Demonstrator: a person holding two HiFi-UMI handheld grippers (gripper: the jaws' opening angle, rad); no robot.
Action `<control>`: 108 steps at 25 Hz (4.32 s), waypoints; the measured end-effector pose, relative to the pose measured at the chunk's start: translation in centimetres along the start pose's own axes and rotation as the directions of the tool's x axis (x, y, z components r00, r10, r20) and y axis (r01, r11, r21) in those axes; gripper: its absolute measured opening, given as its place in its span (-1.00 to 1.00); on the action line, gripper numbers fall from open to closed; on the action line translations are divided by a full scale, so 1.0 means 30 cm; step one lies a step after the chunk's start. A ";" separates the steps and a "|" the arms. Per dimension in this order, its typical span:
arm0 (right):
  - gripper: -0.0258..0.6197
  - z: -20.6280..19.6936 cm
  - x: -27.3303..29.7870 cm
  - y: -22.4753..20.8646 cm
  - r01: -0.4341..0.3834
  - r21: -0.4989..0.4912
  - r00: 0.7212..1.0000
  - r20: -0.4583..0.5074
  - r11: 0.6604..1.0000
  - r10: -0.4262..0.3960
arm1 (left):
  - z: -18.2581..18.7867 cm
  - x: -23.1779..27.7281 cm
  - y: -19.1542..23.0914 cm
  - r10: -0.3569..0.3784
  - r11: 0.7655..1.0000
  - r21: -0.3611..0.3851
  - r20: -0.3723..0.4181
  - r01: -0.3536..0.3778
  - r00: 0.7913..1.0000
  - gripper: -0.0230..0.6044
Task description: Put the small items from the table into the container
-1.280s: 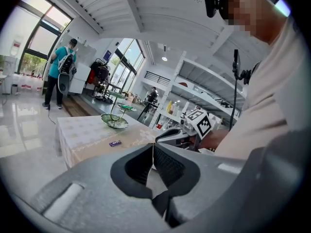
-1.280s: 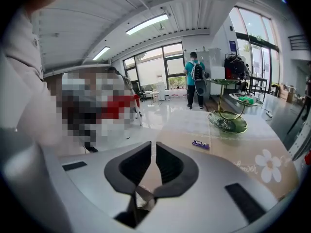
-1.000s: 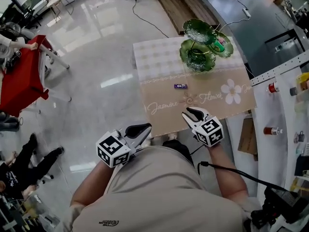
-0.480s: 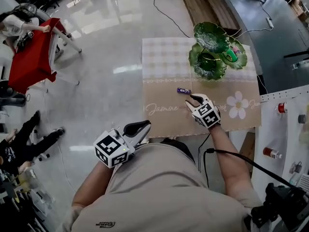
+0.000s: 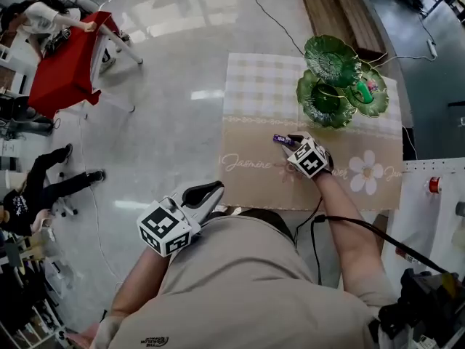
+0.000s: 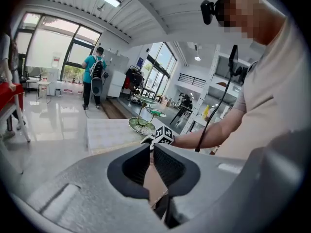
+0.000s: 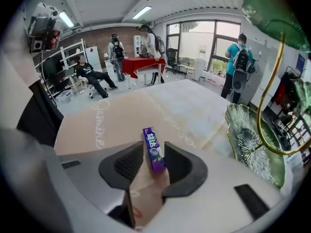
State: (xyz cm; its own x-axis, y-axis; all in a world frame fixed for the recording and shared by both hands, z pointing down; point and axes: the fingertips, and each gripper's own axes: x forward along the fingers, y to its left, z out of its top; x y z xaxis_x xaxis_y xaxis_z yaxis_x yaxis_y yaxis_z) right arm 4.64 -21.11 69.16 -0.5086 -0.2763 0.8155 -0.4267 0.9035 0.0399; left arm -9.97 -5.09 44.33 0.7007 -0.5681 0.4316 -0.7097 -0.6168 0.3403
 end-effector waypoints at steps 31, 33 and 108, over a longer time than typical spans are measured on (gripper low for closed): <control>-0.63 -0.007 -0.492 -0.125 0.097 0.152 0.987 0.114 0.984 -0.115 | 0.101 0.272 -0.192 -0.134 0.986 0.099 -0.036 0.137 0.990 -0.90; -0.63 -0.014 -0.568 -0.156 0.117 0.171 0.985 0.108 0.978 -0.137 | 0.106 0.299 -0.210 -0.153 0.982 0.105 -0.042 0.157 0.987 -0.90; -0.84 0.051 -0.743 0.165 0.109 0.524 0.880 0.345 0.845 -0.327 | 0.039 0.069 -0.178 -0.223 0.969 0.104 -0.020 0.224 0.975 -0.90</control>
State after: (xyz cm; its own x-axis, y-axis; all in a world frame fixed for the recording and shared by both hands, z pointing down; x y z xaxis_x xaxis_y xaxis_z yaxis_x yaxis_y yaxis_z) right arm 12.72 -10.97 50.31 -0.5660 -0.6513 0.5055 -0.8074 0.5619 -0.1799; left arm -4.64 -3.61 42.42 0.8397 -0.4052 0.3614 -0.5233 -0.7816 0.3395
